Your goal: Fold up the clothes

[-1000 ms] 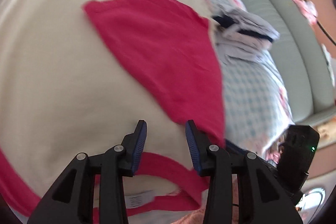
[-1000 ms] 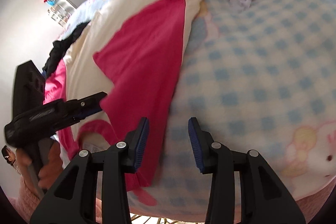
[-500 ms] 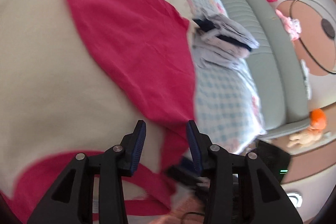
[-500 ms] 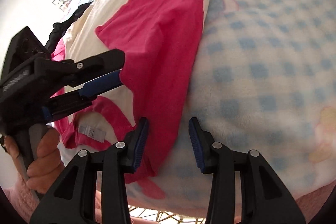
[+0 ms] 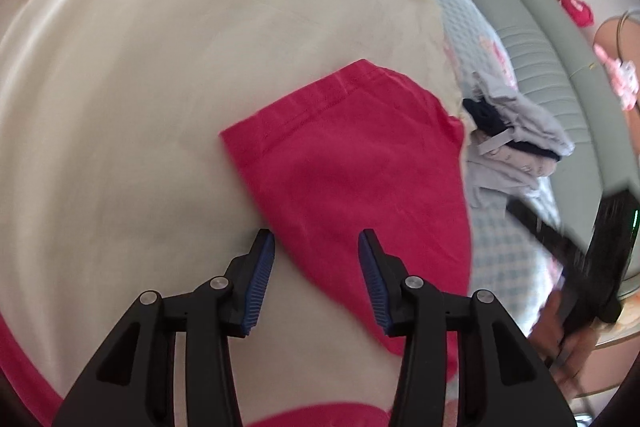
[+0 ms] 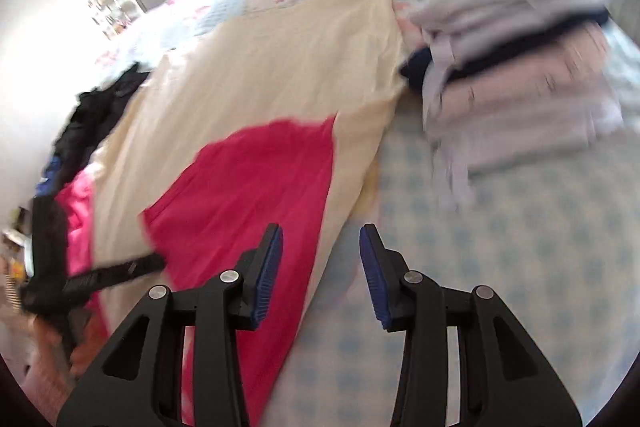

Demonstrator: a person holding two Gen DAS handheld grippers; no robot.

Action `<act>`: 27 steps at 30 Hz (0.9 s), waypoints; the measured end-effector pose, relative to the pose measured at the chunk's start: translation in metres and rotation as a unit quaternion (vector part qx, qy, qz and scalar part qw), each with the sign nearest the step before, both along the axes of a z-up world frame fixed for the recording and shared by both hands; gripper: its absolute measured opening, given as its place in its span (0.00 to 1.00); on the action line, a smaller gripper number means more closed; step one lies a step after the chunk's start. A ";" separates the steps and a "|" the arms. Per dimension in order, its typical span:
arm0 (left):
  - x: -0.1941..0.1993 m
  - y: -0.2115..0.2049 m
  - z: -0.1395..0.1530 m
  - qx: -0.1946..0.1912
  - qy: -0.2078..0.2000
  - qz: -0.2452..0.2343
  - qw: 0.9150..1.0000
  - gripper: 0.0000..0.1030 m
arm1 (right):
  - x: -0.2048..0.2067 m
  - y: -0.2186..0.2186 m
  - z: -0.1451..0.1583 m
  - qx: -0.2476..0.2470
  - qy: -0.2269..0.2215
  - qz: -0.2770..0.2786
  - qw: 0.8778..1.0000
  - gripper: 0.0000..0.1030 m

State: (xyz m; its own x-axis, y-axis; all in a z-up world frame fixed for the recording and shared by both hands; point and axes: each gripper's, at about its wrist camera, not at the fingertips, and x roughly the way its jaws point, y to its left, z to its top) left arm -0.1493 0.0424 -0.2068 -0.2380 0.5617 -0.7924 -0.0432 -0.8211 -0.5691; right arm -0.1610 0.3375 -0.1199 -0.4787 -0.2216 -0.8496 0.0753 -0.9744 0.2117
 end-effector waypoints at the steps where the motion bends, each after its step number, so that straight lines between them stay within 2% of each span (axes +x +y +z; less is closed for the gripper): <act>1: -0.003 0.002 -0.001 -0.005 0.001 -0.002 1.000 0.44 | -0.015 -0.002 -0.003 0.011 -0.001 0.001 1.000 0.39; 6: -0.025 0.010 -0.006 -0.014 -0.008 -0.010 1.000 0.44 | -0.070 -0.010 -0.033 0.012 -0.040 0.015 0.999 0.40; 9: -0.033 0.021 -0.003 -0.028 0.002 -0.018 0.999 0.41 | -0.084 -0.011 -0.060 0.009 -0.066 0.014 0.998 0.38; 10: -0.036 0.025 -0.001 -0.034 0.008 -0.022 0.999 0.29 | -0.085 -0.009 -0.066 0.014 -0.069 0.009 0.997 0.34; 11: -0.038 0.029 0.002 -0.045 0.017 -0.027 0.998 0.21 | -0.083 -0.007 -0.070 0.024 -0.065 0.001 0.998 0.23; 12: -0.040 0.033 0.005 -0.057 0.025 -0.033 0.998 0.12 | -0.081 -0.004 -0.073 0.034 -0.061 -0.008 0.998 0.21; 15: -0.053 0.042 0.014 -0.072 0.051 -0.044 0.995 0.10 | -0.070 0.010 -0.070 0.046 -0.049 -0.041 0.997 0.21; 18: -0.066 0.048 0.022 -0.092 0.072 -0.043 0.992 0.10 | -0.054 0.025 -0.058 0.074 -0.034 -0.070 0.994 0.21; 20: -0.073 0.046 0.024 -0.096 0.074 -0.037 0.992 0.10 | -0.045 0.034 -0.044 0.048 -0.015 -0.071 0.996 0.22; 23: -0.072 0.047 0.011 -0.050 0.037 -0.052 0.997 0.16 | -0.042 0.036 -0.021 0.016 0.021 -0.052 0.998 0.24; 25: -0.064 0.050 0.005 -0.035 0.030 -0.057 0.997 0.38 | -0.050 0.028 -0.017 0.017 0.029 -0.029 0.999 0.26; 27: -0.059 0.058 0.003 -0.048 0.037 -0.060 0.996 0.40 | -0.063 0.018 -0.032 0.024 0.002 0.000 1.000 0.28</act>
